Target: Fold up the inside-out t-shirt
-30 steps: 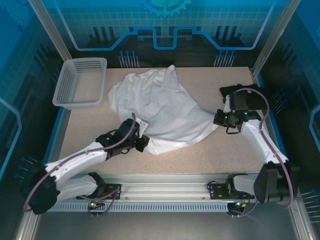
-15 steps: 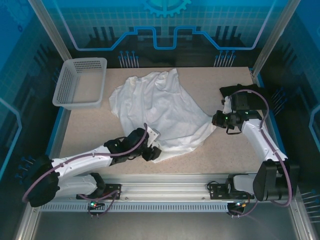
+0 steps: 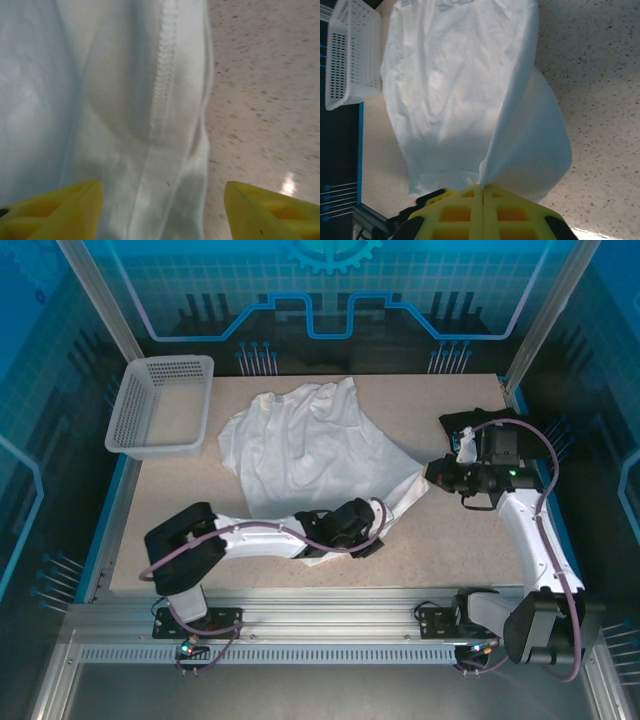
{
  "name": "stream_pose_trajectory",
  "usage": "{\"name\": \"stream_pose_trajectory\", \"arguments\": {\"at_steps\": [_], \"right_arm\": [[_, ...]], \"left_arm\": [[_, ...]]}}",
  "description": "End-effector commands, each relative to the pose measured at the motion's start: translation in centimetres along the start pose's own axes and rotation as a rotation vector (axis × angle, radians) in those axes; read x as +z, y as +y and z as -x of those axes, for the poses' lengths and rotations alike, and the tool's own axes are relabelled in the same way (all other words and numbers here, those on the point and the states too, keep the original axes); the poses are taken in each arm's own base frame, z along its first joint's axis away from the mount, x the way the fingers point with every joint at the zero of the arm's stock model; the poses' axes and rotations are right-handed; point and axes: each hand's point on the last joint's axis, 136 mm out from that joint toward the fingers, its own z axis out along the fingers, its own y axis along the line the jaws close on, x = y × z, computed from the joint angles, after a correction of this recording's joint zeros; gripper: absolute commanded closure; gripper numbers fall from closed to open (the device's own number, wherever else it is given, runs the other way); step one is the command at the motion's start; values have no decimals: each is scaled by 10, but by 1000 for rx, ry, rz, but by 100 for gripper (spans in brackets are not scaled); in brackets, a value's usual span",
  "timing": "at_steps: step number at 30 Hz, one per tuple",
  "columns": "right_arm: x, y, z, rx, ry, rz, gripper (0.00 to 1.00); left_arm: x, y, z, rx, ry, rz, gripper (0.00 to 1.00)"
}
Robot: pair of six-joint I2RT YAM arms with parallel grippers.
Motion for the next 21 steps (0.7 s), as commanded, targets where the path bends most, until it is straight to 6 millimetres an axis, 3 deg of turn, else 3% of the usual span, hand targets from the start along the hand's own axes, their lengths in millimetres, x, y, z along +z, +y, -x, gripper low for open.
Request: {"name": "stream_pose_trajectory", "arguments": {"at_steps": [1, 5, 10, 14, 21], "right_arm": [[-11, 15, 2, 23, -3, 69, 99], [-11, 13, 1, 27, -7, 70, 99], [-13, 7, 0, 20, -11, 43, 99], [-14, 3, 1, 14, -15, 21, 99], [-13, 2, 2, 10, -29, 17, 99]], "left_arm": [[8, 17, 26, 41, -68, 83, 36], [18, 25, 20, 24, -55, 95, 43], [24, 35, 9, -26, -39, 81, 60], [23, 33, 7, -55, -40, 29, 65], [28, 46, -1, -91, -16, 21, 92]]}}
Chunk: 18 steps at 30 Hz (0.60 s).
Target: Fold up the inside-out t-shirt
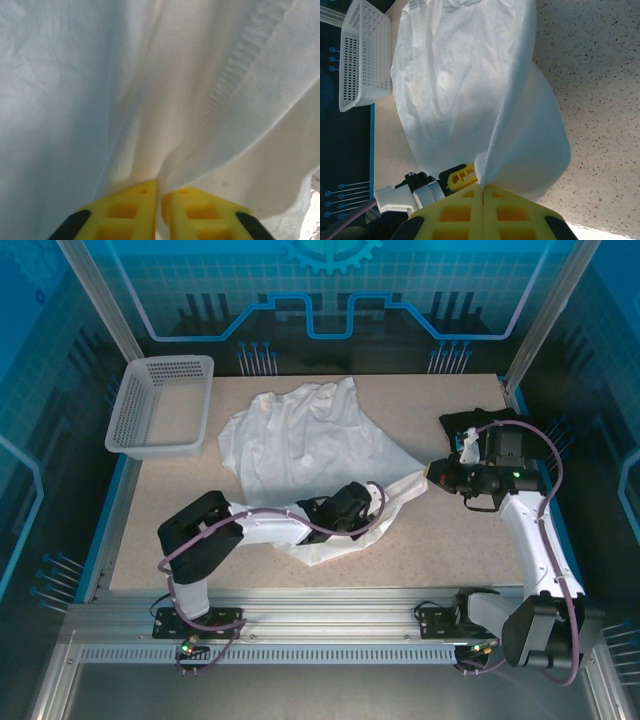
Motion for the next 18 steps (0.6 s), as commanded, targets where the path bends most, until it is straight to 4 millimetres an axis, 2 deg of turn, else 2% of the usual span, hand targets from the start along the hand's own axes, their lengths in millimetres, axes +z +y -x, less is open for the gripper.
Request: {"name": "stream_pose_trajectory", "arguments": {"at_steps": [1, 4, 7, 8, 11, 12, 14, 16, 18], "right_arm": [[-7, 0, 4, -14, -29, -4, 99], [-5, -8, 10, -18, -63, -38, 96], [3, -29, 25, -8, -119, -123, 87], [6, -38, 31, -1, -133, -160, 82], [8, -58, 48, 6, -168, -268, 51], [8, -57, 50, -8, -171, -272, 40], [5, -38, 48, -99, -189, -217, 31], [0, -20, 34, -211, -214, -201, 27], [1, -9, 7, -296, -202, -171, 27]], "left_arm": [[5, 4, -7, -41, 15, -39, 100], [-3, 2, 2, -61, -15, -66, 100], [-18, -4, 19, -133, -93, -126, 100], [-24, -6, 25, -172, -116, -154, 100], [-40, -5, 39, -283, -136, -212, 100], [-45, -4, 44, -311, -139, -220, 100], [-54, 1, 50, -363, -134, -226, 100], [-63, 7, 53, -394, -128, -220, 100], [-72, 16, 56, -424, -127, -214, 100]]}}
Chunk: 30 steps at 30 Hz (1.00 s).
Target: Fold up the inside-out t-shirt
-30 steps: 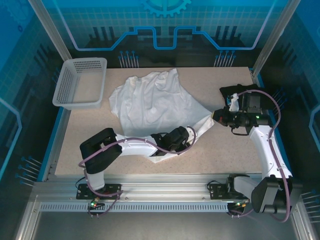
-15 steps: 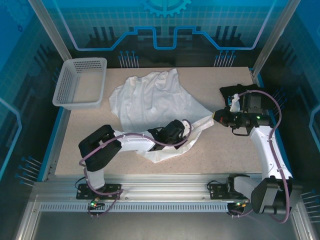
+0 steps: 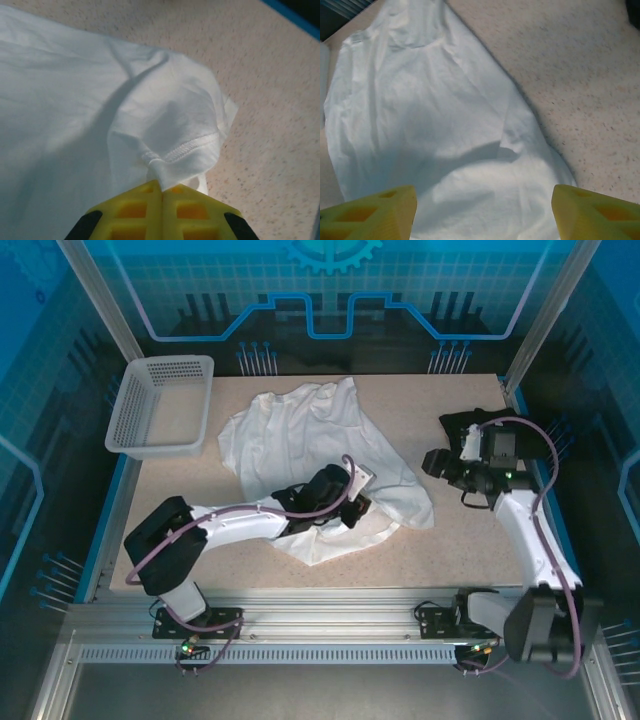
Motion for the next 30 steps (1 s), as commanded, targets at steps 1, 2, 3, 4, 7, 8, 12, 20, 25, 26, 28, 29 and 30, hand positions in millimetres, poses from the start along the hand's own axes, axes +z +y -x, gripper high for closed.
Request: {"name": "stream_pose_trajectory", "arguments": {"at_steps": [1, 2, 3, 4, 7, 8, 12, 20, 25, 26, 28, 29, 30], "right_arm": [[-15, 30, -27, -175, -55, 77, 28], [-15, 40, -41, -202, -64, 121, 30], [-13, 50, -56, -232, -68, 175, 32], [-12, 62, -70, -274, -83, 241, 32], [-3, 81, -103, -390, -144, 331, 32], [-2, 84, -109, -431, -167, 347, 33], [-4, 96, -109, -493, -238, 380, 33], [22, 117, -140, -631, -131, 409, 41], [36, 145, -156, -841, -186, 444, 49], [39, 152, -160, -886, -199, 453, 51], [51, 157, -164, -952, -220, 439, 53], [60, 156, -165, -978, -230, 415, 54], [67, 156, -164, -994, -242, 396, 54]], "left_arm": [[-23, 2, 20, -117, -9, -25, 100], [-29, 7, 24, -144, -11, -27, 100], [-34, 9, 28, -169, -11, -33, 100], [-40, 12, 33, -198, -13, -44, 100], [-59, 14, 46, -254, -28, -90, 100], [-65, 14, 51, -263, -35, -109, 100], [-80, 11, 54, -284, -30, -164, 100], [-104, 11, 69, -313, -59, -172, 100], [-122, 3, 81, -306, -74, -187, 100], [-127, 0, 85, -302, -85, -194, 100], [-138, -4, 94, -294, -107, -202, 100], [-143, -5, 98, -292, -115, -203, 100], [-147, -7, 101, -288, -120, -208, 100]]}}
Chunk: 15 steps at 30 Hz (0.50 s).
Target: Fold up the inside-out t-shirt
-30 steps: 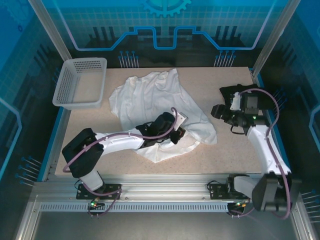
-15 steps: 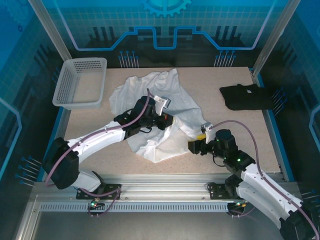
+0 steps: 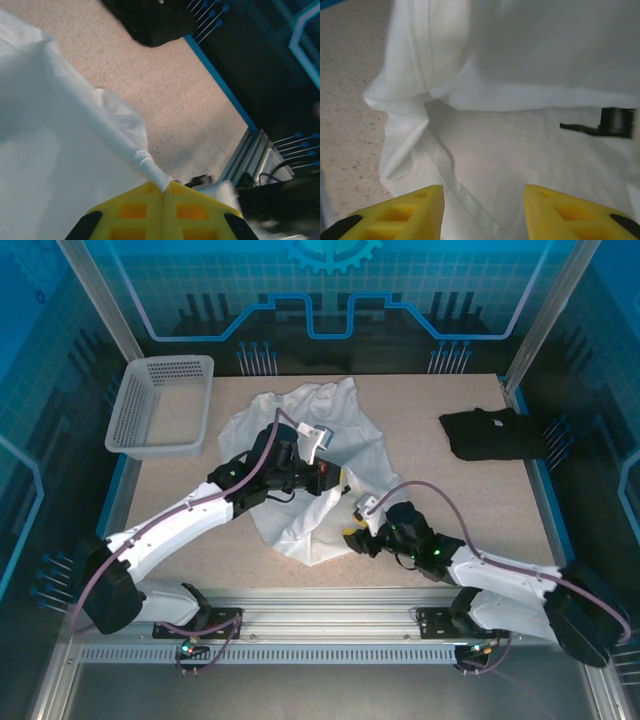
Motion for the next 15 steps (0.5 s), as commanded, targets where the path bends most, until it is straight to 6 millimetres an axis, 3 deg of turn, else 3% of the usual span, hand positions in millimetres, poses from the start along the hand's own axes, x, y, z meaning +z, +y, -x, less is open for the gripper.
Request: {"name": "stream_pose_trajectory", "arguments": {"at_steps": [1, 11, 15], "right_arm": [[18, -14, 28, -156, -114, -102, 55], [91, -63, 21, -243, -6, -307, 58], [107, -78, 15, -211, 31, -344, 61]], "left_arm": [[-28, -28, 24, 20, -46, -59, 100], [-60, -52, 42, 80, -90, -94, 100], [-69, -63, 47, 103, -107, -126, 100]]}}
